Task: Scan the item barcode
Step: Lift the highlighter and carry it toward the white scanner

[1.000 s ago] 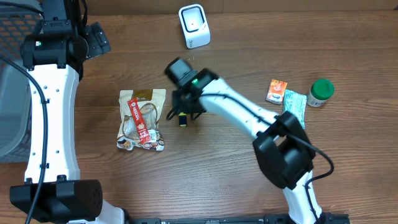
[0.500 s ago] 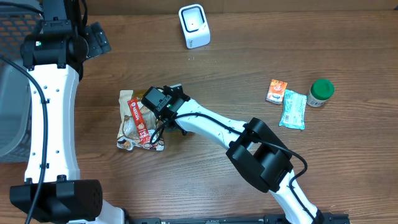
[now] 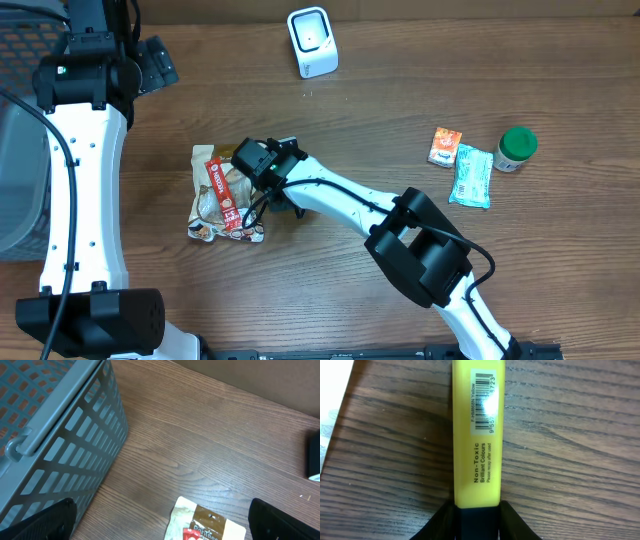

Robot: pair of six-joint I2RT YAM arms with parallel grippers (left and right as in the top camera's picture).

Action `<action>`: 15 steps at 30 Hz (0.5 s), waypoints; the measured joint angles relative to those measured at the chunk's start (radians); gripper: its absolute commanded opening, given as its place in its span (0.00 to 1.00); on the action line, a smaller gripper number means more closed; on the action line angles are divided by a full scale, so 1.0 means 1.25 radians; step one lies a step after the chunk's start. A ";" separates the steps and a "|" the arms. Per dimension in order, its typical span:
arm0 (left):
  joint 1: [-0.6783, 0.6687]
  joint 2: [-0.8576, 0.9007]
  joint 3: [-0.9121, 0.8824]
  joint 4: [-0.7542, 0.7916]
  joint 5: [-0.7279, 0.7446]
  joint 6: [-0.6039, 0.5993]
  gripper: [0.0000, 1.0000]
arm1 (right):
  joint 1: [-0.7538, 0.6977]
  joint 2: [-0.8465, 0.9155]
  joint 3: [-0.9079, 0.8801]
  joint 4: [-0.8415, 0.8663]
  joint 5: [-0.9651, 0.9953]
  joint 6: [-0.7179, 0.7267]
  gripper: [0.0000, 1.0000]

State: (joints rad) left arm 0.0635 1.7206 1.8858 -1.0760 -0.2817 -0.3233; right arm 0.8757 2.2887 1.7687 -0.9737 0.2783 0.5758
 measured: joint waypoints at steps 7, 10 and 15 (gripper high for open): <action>0.000 0.000 0.000 0.000 0.000 0.000 1.00 | -0.045 -0.001 0.013 -0.020 -0.104 -0.002 0.15; 0.000 0.000 0.000 0.000 0.000 0.000 1.00 | -0.070 -0.004 0.015 -0.028 -0.162 0.000 0.14; 0.000 0.000 0.000 0.000 0.000 0.000 1.00 | -0.122 -0.009 0.014 -0.032 -0.254 0.000 0.14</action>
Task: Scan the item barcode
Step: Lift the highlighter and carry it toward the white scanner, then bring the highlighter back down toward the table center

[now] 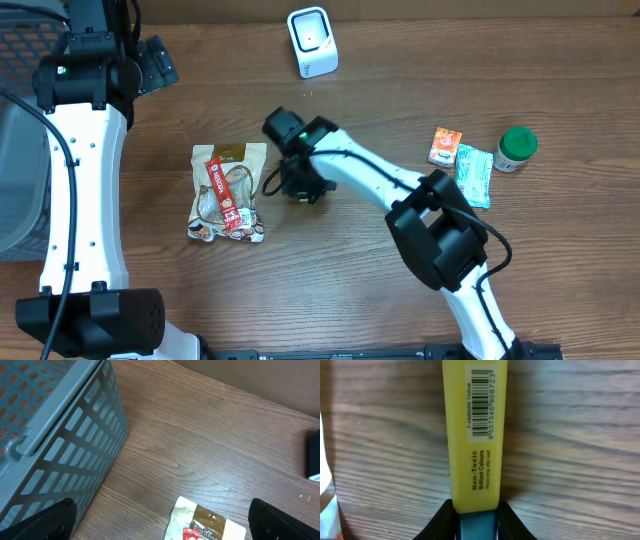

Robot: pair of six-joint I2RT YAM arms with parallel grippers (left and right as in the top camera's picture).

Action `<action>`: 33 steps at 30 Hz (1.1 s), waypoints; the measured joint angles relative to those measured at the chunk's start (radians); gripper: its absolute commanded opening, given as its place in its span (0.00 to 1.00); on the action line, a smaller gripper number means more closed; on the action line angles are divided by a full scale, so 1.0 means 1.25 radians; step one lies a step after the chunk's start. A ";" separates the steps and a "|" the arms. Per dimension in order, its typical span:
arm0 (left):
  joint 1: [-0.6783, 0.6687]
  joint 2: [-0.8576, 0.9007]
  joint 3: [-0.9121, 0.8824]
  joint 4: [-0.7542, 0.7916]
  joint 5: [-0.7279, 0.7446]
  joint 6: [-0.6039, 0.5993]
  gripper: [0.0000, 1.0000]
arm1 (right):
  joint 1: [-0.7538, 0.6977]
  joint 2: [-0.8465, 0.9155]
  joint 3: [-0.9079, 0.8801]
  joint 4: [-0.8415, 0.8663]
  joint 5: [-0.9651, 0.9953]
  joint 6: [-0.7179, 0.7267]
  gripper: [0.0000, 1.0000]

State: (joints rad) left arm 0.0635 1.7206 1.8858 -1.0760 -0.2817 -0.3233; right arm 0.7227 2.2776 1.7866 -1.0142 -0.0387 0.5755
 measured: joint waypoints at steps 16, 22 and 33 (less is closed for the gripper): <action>0.000 0.000 0.000 0.000 0.000 0.000 1.00 | -0.094 -0.061 -0.008 0.040 -0.279 -0.079 0.09; 0.000 0.000 0.000 0.000 0.000 0.000 1.00 | -0.166 -0.061 -0.009 0.049 -0.412 -0.128 0.09; 0.000 0.000 0.000 0.000 0.000 0.000 1.00 | -0.249 -0.061 -0.009 0.077 -0.710 -0.196 0.09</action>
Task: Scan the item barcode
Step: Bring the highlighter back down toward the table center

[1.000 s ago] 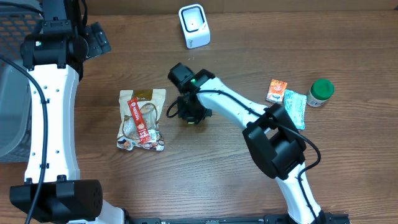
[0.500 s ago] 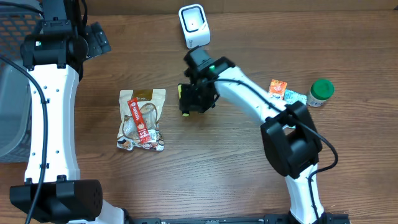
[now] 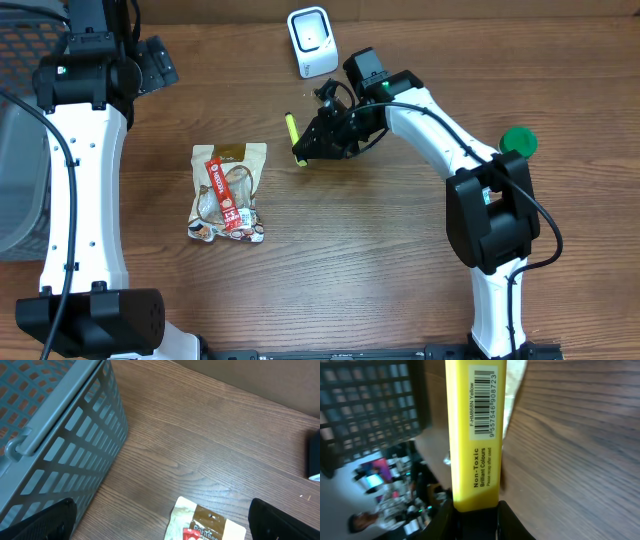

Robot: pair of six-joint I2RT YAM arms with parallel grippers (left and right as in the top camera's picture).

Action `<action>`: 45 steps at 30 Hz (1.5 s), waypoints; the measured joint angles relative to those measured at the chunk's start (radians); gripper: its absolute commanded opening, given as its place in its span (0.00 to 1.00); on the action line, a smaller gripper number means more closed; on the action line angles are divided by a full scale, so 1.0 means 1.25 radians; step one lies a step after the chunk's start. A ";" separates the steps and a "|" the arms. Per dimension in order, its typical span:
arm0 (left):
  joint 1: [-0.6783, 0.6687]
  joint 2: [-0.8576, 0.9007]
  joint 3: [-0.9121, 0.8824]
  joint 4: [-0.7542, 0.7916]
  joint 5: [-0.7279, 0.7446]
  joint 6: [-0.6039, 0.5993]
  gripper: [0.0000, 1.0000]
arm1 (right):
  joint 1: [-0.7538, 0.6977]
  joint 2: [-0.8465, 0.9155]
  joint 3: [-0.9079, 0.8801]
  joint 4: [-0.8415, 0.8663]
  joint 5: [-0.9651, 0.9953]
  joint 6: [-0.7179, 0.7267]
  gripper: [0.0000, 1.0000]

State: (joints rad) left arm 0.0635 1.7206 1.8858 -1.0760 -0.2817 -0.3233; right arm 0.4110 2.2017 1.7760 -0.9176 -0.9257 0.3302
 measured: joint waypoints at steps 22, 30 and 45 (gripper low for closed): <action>0.000 0.000 0.000 0.000 0.000 0.000 1.00 | -0.015 0.000 -0.001 0.022 -0.117 0.016 0.09; 0.000 0.000 0.000 0.000 0.000 0.000 1.00 | 0.005 0.000 -0.030 -0.013 0.139 0.023 0.07; 0.000 0.000 0.000 0.000 0.000 0.000 1.00 | 0.010 0.000 -0.263 0.249 0.031 0.049 0.04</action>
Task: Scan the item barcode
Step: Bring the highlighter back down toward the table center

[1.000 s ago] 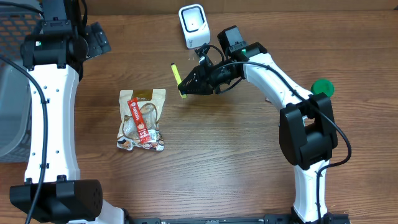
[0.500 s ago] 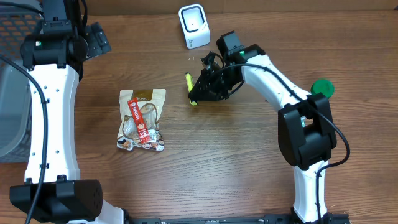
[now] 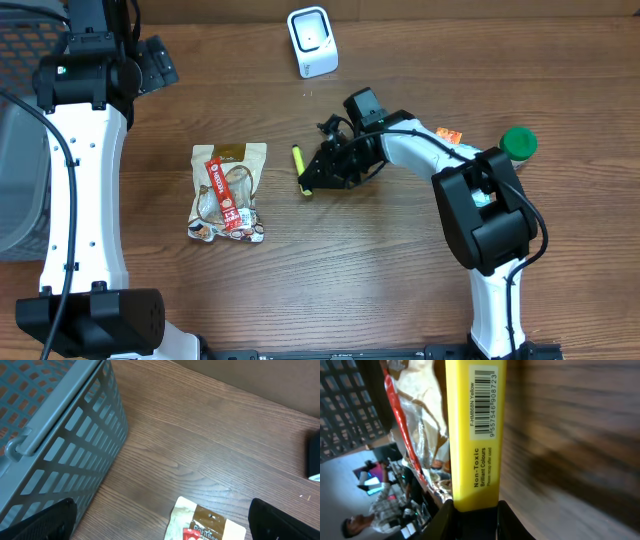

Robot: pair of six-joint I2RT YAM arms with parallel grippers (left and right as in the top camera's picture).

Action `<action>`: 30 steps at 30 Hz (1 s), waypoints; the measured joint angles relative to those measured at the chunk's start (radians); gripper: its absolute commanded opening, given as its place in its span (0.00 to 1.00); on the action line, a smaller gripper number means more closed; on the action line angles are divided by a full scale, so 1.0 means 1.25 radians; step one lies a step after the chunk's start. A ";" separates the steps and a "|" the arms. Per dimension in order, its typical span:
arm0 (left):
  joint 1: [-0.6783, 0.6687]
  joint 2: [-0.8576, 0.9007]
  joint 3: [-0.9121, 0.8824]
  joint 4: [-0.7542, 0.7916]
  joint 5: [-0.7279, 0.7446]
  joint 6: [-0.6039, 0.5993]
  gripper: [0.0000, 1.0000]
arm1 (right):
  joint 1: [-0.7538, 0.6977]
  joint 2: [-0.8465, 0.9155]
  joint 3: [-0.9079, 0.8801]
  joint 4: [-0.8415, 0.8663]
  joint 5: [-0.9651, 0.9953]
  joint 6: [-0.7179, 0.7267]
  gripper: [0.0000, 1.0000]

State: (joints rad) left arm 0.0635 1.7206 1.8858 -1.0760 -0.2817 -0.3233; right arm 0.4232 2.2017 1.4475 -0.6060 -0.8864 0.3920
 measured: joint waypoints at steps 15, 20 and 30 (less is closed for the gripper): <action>0.000 0.000 0.000 0.000 0.000 0.000 1.00 | -0.040 -0.004 -0.081 0.083 0.012 0.009 0.22; 0.000 0.000 0.000 0.000 0.000 0.000 1.00 | -0.040 -0.006 -0.081 0.067 0.015 0.016 0.29; 0.000 0.000 0.000 0.000 0.000 0.000 1.00 | -0.040 -0.014 -0.081 0.051 -0.004 0.025 0.48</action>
State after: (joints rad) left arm 0.0635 1.7206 1.8858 -1.0760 -0.2817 -0.3233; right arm 0.3733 2.1841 1.3460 -0.5426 -0.8909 0.4232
